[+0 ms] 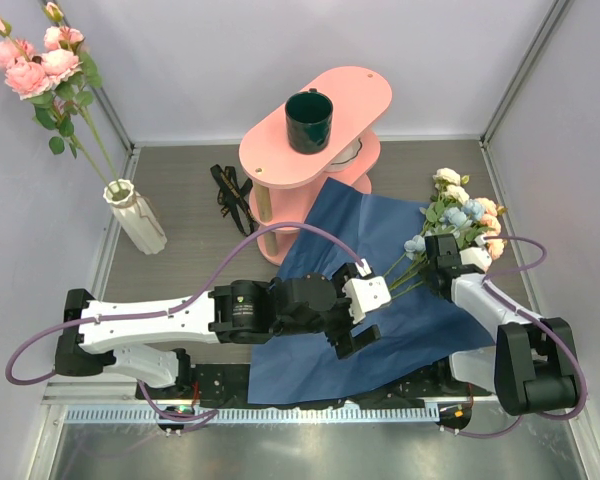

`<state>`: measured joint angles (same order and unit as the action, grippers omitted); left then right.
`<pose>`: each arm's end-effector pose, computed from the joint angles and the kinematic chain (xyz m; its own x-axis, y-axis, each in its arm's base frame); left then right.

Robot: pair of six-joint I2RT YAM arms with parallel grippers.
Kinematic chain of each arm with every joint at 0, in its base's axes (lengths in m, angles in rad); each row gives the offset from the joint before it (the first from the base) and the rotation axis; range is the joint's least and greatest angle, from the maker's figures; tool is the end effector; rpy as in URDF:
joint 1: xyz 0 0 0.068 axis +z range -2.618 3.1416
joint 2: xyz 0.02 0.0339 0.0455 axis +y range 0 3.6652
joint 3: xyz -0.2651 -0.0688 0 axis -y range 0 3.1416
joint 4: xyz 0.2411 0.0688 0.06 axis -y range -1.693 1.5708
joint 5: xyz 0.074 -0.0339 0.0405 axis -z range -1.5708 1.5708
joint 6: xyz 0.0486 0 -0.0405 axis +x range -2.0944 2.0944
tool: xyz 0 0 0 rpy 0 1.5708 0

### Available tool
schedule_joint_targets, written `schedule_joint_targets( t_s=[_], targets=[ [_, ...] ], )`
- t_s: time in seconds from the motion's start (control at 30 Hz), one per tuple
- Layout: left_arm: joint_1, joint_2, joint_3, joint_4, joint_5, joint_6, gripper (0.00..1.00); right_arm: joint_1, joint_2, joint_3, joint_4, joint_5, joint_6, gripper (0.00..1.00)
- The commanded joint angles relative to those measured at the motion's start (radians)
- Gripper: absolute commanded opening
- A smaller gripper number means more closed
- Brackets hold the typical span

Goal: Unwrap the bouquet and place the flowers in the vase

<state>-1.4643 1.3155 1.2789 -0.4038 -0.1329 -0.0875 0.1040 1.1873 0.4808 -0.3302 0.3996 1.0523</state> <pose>0.0390 -0.3043 0.3691 -0.1302 0.4026 -0.9061 0.9651 0.2607 -0.0228 0.2045 0.0023 0.1462 -0.3362 0.7694 -0.5431 0.7938 0.5419 0.2762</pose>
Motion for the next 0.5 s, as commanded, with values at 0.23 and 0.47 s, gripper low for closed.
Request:
schedule_joint_targets(
  t_s=[0.23,0.47],
  targets=[
    [-0.004,-0.024,0.039,0.01,-0.037,0.019,0.85,0.005,-0.193,0.013,-0.085,0.11,0.006,0.05],
    [-0.004,-0.041,0.034,0.013,-0.071,0.028,0.85,0.003,-0.455,0.054,-0.204,0.166,-0.055,0.01]
  ],
)
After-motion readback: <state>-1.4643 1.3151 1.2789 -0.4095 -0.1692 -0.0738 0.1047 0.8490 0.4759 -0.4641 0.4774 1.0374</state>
